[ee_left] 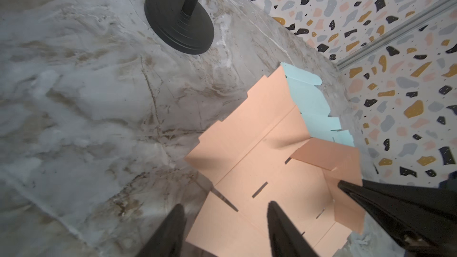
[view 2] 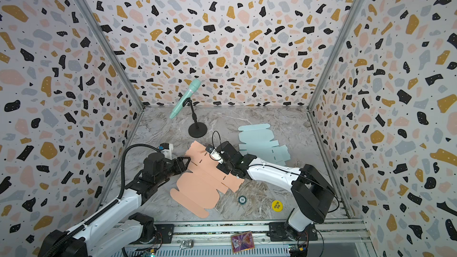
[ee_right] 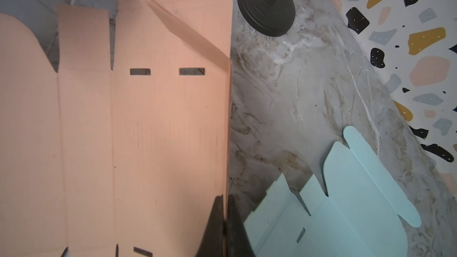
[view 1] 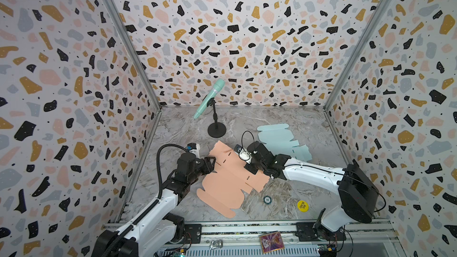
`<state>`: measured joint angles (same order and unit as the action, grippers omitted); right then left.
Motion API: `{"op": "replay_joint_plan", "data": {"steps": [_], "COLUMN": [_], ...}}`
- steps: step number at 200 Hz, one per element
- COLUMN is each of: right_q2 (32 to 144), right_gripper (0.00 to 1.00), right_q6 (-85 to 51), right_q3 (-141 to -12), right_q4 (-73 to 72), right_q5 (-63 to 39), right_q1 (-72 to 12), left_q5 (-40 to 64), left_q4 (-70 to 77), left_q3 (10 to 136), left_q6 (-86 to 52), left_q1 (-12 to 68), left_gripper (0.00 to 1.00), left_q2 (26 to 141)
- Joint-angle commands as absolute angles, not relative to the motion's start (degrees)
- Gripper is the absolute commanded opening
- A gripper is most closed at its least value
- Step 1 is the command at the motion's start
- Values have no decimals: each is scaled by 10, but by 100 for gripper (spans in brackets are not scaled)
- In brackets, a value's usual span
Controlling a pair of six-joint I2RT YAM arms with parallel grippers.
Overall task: Assemble paper box
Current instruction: First fold the bottom flaps of a flat cardboard box at the center of the table.
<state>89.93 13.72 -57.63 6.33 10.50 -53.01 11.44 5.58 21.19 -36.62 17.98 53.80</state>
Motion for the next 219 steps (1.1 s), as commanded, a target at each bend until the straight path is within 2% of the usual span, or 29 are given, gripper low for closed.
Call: {"op": "replay_joint_plan", "data": {"steps": [1,24,49,77,119,178,219], "right_q2": [875,874,874,878,886,893,890], "right_gripper": [0,0,0,0,0,0,0], "right_q6": [147,147,146,146,147,152,171], "right_q3": [-572,-571,-571,-574,-579,-587,-584], "right_q4": [58,57,53,52,50,47,39], "right_q5": [112,111,108,106,109,110,119], "right_q1": [-532,-532,-532,-532,-532,-532,-532], "left_q5": [133,149,172,187,201,180,174], "left_q4": [76,91,121,132,128,140,162], "left_q3": [199,197,186,184,185,196,201], "left_q6": [-357,-358,-360,-363,-368,-393,-409], "left_q1": [172,172,172,172,179,241,269], "left_gripper": [67,74,74,60,47,37,35], "left_q2": [543,566,588,585,564,552,557]}}
